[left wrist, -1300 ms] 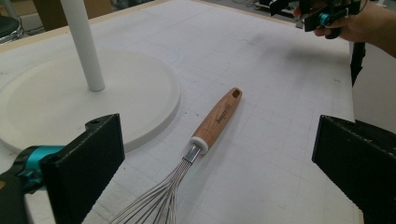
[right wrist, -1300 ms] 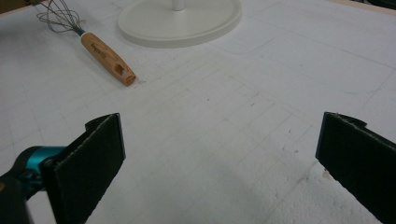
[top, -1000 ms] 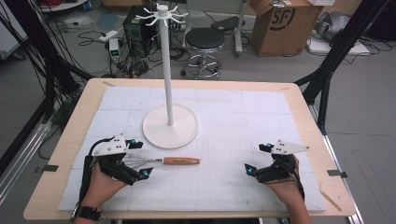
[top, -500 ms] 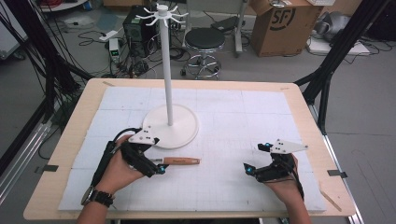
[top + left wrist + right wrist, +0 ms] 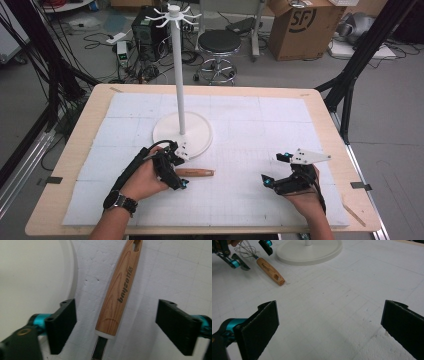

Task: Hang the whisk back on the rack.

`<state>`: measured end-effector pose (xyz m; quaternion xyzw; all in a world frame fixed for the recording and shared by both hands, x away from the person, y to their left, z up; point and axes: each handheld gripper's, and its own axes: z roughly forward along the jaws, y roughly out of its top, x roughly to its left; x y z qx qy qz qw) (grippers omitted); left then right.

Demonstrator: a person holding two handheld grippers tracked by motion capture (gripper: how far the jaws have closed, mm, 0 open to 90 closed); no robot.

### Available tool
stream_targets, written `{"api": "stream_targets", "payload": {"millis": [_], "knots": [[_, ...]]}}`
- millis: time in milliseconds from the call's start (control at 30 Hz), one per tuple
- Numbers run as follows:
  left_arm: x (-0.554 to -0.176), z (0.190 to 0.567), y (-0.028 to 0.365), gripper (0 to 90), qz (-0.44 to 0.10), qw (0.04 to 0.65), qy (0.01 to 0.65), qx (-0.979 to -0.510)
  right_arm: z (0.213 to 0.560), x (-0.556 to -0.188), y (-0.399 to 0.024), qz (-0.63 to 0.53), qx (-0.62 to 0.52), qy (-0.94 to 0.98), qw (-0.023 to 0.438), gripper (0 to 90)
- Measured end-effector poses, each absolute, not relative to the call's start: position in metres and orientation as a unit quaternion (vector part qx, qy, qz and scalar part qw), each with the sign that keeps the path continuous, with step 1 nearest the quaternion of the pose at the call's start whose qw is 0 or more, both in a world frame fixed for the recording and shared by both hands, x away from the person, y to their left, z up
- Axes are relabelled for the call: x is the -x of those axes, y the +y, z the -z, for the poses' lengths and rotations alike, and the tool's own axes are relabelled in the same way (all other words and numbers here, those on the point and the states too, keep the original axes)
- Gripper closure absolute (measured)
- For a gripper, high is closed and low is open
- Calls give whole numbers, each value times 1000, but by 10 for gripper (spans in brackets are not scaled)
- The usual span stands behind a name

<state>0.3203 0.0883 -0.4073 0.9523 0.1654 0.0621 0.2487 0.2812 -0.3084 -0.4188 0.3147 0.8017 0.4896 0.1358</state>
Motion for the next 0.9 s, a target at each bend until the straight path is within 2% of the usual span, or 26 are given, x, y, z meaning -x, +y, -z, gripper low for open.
{"api": "stream_targets", "payload": {"millis": [33, 133, 367, 700, 767, 900], "knots": [[-320, 407, 87, 339, -55, 251, 162, -953, 419, -281, -308, -489, -315, 802, 136, 3], [-321, 405, 86, 389, -56, 247, 156, -955, 419, -281, -307, -487, -314, 804, 136, 3], [-326, 405, 89, 435, -62, 222, 163, -959, 419, -280, -307, -487, -314, 804, 137, 4], [-331, 414, 88, 560, -55, 184, 160, -968, 420, -280, -307, -482, -315, 806, 135, 4], [-331, 414, 88, 616, -46, 187, 159, -968, 420, -281, -306, -480, -315, 807, 136, 4], [-331, 414, 89, 630, -44, 188, 158, -968, 420, -281, -306, -479, -315, 808, 136, 3]]}}
